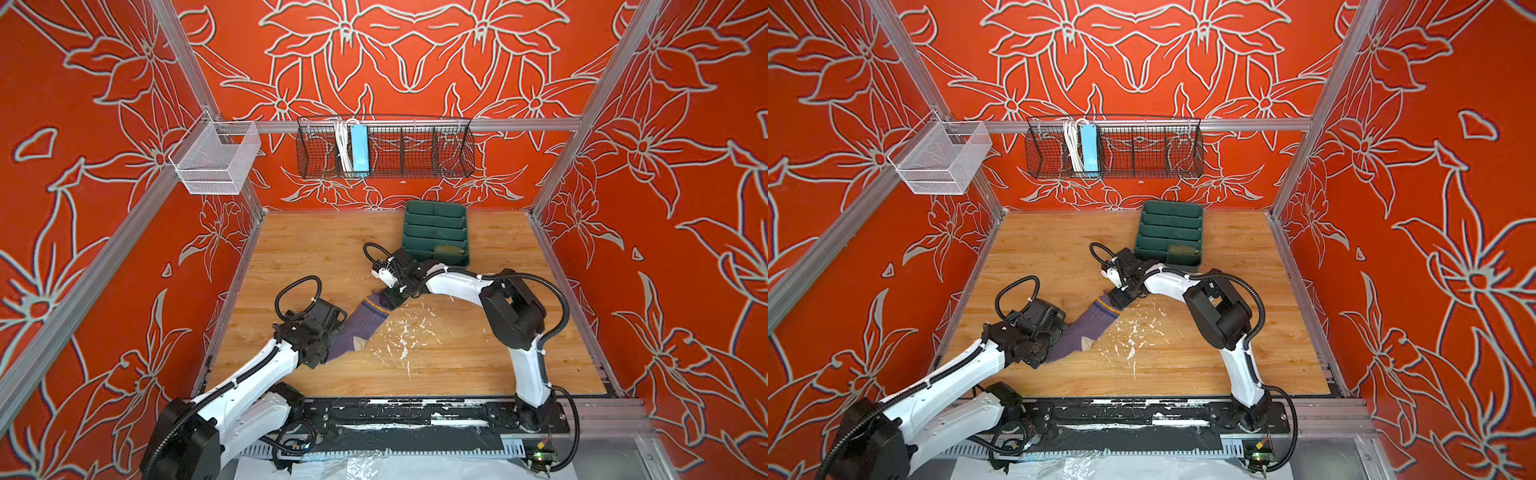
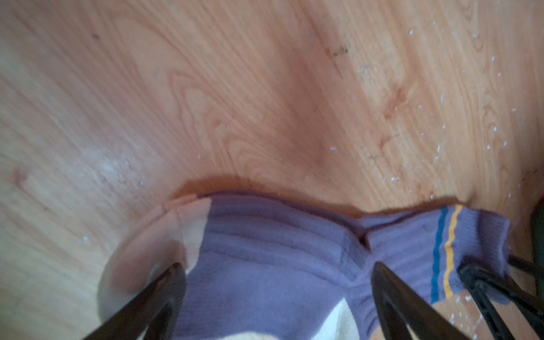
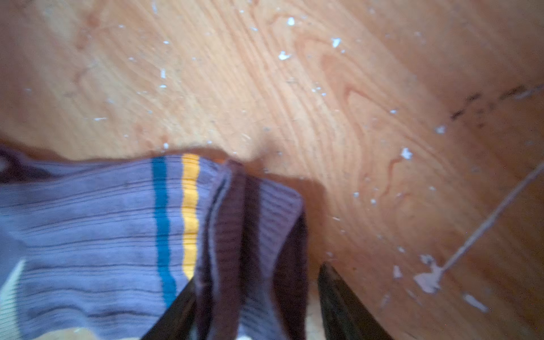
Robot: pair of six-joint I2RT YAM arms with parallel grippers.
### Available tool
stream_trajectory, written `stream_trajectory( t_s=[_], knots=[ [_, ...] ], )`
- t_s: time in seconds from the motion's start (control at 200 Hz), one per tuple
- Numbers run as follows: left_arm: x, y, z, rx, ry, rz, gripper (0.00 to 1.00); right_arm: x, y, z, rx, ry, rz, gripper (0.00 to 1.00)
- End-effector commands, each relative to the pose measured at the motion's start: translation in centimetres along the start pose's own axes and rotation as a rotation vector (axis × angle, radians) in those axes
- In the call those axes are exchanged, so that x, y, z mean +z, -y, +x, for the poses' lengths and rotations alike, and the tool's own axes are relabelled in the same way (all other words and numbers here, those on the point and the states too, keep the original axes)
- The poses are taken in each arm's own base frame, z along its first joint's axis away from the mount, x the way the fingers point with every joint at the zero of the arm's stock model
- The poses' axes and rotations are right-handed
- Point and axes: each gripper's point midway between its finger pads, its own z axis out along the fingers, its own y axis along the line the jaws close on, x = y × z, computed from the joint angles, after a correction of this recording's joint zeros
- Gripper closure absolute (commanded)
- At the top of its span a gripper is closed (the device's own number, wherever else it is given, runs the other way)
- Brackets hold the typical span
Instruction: Roll the socks
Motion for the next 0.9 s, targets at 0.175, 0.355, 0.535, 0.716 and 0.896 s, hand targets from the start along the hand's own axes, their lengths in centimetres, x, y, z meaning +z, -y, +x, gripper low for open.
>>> stream_trajectory(
  t_s=[0.175,0.355,0.535,0.716,0.896],
  knots=[
    [2.2,1.3,-1.8,0.051,0.113,-0.039,0.03,-1.2,1.4,3.7,0.103,0.016,0.106,0.56],
    [4.5,3.2,-1.3,0.105,0.093,-0.066,0.03,-3.1,0.9,7.1,0.185,0.025,0.140,0.66],
    [6.3,8.1,-1.5,0.202,0.097,-0.022,0.03,-6.1,-0.7,10.7,0.254,0.064,0.152,0.66],
    [8.2,14.9,-0.1,0.333,0.080,0.096,0.03,-9.9,-1.2,13.2,0.353,0.142,0.129,0.56],
    [8.4,24.2,2.9,0.591,0.096,0.290,0.03,-14.1,1.0,14.7,0.404,0.230,0.261,0.45]
  ],
)
